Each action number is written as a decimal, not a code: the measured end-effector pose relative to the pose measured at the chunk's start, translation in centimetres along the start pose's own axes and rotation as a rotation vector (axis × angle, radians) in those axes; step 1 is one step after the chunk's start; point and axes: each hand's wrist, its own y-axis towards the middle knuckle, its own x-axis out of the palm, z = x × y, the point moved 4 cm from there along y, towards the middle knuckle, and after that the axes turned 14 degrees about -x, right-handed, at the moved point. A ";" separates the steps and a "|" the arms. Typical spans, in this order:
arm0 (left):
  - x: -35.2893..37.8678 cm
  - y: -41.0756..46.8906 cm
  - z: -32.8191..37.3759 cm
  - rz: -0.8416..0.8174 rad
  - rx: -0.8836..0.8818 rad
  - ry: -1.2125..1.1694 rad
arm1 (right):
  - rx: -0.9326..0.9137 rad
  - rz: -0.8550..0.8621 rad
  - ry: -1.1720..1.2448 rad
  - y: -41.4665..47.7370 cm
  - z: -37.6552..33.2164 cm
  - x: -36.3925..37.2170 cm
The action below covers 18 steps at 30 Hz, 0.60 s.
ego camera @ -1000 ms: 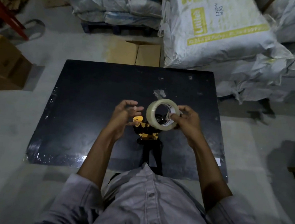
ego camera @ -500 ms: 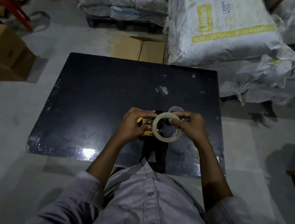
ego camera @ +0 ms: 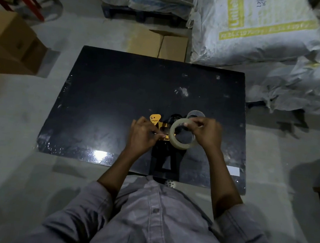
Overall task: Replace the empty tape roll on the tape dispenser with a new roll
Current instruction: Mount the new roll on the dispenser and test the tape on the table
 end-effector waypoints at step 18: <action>5.6 3.4 -3.0 -0.090 -0.133 0.127 | -0.237 -0.238 -0.419 9.9 0.7 7.8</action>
